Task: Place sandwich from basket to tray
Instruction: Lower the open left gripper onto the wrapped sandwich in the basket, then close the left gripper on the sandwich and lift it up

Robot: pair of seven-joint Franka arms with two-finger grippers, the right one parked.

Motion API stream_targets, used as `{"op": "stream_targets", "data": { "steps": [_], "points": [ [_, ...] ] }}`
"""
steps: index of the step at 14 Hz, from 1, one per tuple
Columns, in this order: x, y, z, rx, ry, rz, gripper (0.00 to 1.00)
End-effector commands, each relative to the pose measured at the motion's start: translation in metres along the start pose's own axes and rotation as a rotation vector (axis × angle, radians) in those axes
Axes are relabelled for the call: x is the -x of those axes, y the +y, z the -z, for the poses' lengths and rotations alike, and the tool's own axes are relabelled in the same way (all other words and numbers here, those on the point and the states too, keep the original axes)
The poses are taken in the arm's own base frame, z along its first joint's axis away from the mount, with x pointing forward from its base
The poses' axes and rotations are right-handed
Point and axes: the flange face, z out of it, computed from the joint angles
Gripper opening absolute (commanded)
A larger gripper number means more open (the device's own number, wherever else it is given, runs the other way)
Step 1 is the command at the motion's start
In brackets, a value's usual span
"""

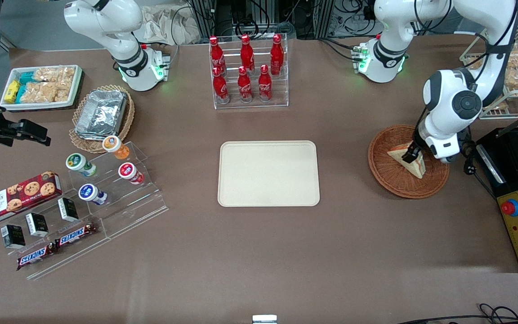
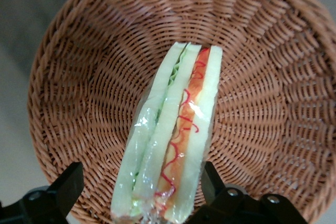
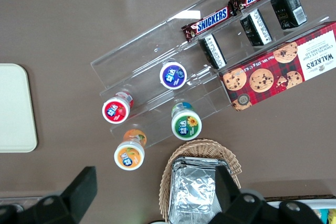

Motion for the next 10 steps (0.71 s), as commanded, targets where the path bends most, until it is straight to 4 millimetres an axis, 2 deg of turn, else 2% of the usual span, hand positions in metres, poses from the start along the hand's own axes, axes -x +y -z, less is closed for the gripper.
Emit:
{"op": "stream_targets", "data": {
  "steps": [1, 5, 6, 7, 8, 9, 10],
  "points": [
    [0.002, -0.001, -0.014, 0.023, 0.017, -0.013, 1.0],
    [0.002, 0.002, -0.03, 0.038, 0.016, -0.02, 0.99],
    [0.002, 0.003, -0.033, 0.043, 0.017, -0.022, 0.94],
    [0.002, 0.004, -0.035, 0.045, 0.017, -0.023, 0.74],
    [0.002, 0.004, -0.036, 0.044, 0.016, -0.023, 0.4],
    [0.001, 0.005, -0.035, 0.045, 0.017, -0.035, 0.14],
    [0.001, 0.005, -0.031, 0.05, 0.021, -0.057, 0.0]
  ]
}}
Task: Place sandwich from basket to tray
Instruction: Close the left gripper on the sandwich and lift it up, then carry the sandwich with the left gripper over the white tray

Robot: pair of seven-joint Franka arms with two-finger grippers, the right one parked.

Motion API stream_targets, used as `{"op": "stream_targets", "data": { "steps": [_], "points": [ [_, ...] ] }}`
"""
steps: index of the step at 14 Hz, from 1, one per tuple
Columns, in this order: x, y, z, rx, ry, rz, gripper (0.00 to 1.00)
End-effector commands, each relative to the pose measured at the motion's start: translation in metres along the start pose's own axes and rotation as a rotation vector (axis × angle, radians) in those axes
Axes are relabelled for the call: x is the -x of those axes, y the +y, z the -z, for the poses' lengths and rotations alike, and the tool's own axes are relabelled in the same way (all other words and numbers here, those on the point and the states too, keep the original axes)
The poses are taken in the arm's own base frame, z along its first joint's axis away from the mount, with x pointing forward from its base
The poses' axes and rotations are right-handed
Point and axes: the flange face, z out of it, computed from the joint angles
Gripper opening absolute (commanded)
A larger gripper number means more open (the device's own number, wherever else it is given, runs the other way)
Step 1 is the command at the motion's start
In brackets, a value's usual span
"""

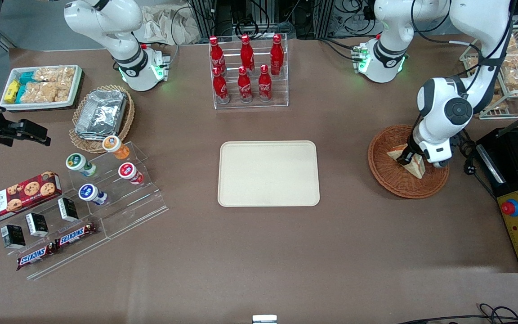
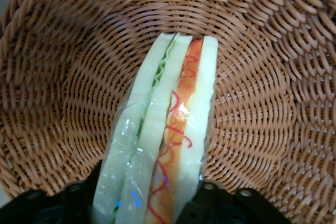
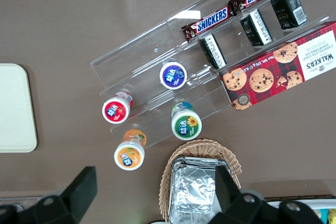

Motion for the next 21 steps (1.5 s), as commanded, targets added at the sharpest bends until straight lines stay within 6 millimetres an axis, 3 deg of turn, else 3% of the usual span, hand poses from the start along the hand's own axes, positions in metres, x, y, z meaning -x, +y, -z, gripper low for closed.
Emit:
{"op": "stream_targets", "data": {
  "steps": [1, 3, 6, 9, 12, 13, 16, 18, 21],
  "points": [
    [-0.002, -0.001, 0.001, 0.026, 0.023, -0.033, 0.0],
    [-0.003, 0.001, 0.025, 0.041, 0.043, -0.048, 0.0],
    [0.002, 0.01, 0.079, 0.015, 0.049, -0.065, 0.0],
    [0.018, 0.031, 0.142, -0.022, 0.029, -0.182, 0.0],
    [0.029, 0.056, 0.223, -0.067, -0.074, -0.384, 0.0],
    [0.03, 0.062, 0.242, -0.057, -0.102, -0.417, 0.0],
    [0.06, 0.073, 0.274, -0.038, -0.095, -0.609, 0.0],
    [0.097, 0.09, 0.298, -0.013, -0.056, -0.697, 0.0],
    [0.15, 0.107, 0.306, 0.02, -0.061, -0.788, 0.0]
  ]
}}
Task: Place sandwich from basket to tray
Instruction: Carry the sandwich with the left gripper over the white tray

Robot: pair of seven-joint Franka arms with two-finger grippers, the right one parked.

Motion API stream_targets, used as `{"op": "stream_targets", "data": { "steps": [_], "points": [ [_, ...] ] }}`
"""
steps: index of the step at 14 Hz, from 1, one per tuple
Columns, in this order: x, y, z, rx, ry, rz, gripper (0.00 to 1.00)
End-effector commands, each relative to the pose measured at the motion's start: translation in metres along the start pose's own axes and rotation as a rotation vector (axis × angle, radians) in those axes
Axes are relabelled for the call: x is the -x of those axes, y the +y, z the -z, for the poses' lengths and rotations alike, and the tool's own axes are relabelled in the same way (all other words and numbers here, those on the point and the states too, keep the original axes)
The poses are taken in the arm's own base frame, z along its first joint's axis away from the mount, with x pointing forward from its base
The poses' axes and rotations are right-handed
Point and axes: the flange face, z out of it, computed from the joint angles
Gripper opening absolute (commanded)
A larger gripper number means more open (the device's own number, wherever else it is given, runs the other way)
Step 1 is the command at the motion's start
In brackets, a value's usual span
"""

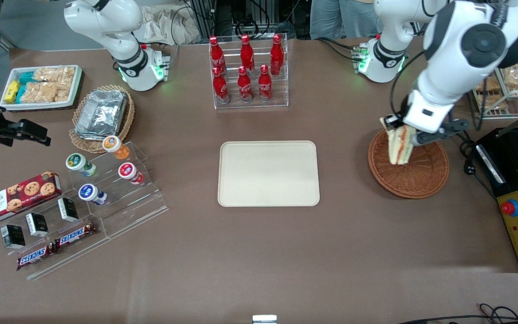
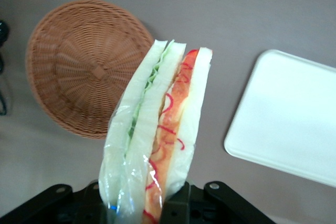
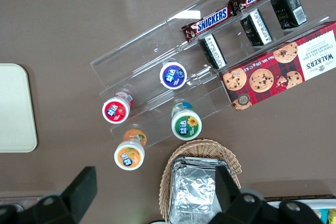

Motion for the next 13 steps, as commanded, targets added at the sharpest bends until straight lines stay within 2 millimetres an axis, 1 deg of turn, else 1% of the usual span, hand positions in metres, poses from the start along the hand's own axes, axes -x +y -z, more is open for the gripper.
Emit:
{"op": "stream_targets", "data": {
  "steps": [1, 2, 3, 4, 5, 6, 7, 8, 9, 10, 11, 13],
  "points": [
    [0.021, 0.045, 0.008, 0.047, -0.02, -0.092, 0.0],
    [0.029, 0.07, 0.002, 0.052, -0.01, -0.124, 0.0],
    [0.042, 0.096, -0.01, 0.046, -0.002, -0.179, 0.0],
    [0.046, 0.112, -0.022, 0.049, 0.004, -0.199, 0.0],
    [0.045, 0.123, -0.036, 0.045, -0.001, -0.2, 0.0],
    [0.048, 0.136, -0.049, 0.021, 0.005, -0.235, 0.0],
    [0.05, 0.146, -0.06, 0.012, 0.011, -0.257, 0.0],
    [0.046, 0.151, -0.075, 0.019, 0.009, -0.253, 0.0],
    [0.046, 0.161, -0.093, 0.027, 0.002, -0.25, 0.0],
    [0.047, 0.171, -0.111, 0.028, -0.003, -0.25, 0.0],
    [0.042, 0.177, -0.135, 0.024, -0.008, -0.239, 0.0],
    [0.037, 0.188, -0.173, 0.007, -0.019, -0.218, 0.0]
  ]
}}
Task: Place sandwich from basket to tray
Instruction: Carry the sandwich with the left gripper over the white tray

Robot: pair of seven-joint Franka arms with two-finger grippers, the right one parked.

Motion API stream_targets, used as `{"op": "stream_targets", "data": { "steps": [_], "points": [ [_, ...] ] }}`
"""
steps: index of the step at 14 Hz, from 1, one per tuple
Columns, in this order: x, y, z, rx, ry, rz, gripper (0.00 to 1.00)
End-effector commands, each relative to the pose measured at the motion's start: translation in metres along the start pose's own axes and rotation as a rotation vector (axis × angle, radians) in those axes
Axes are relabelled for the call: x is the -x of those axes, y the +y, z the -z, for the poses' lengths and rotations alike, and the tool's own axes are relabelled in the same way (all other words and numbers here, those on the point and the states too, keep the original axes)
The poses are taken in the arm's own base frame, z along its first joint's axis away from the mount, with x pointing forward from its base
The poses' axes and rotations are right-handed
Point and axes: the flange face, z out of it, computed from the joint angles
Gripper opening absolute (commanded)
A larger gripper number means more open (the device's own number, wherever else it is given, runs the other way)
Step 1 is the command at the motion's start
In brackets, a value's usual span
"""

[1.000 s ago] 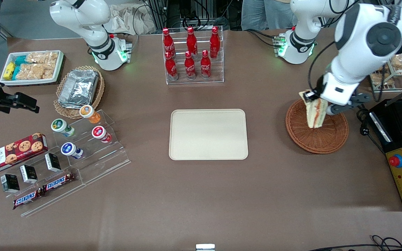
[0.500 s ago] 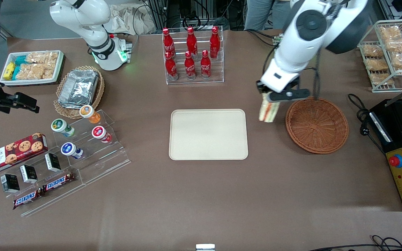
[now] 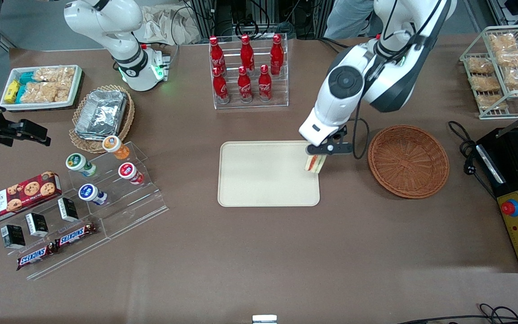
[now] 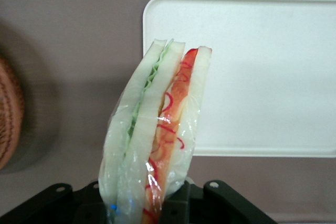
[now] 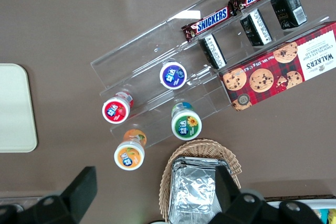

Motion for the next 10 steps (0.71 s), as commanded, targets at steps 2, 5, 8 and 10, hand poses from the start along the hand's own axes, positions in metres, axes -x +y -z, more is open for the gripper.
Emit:
{"op": "stream_targets", "data": {
  "steps": [2, 5, 8, 10],
  "points": [
    [-0.012, 0.019, -0.064, -0.043, -0.004, 0.046, 0.0],
    [-0.013, 0.029, -0.104, -0.062, 0.011, 0.083, 0.0],
    [-0.014, 0.033, -0.128, -0.072, 0.02, 0.092, 0.0],
    [-0.014, 0.035, -0.138, -0.082, 0.02, 0.09, 0.09]
  ]
}}
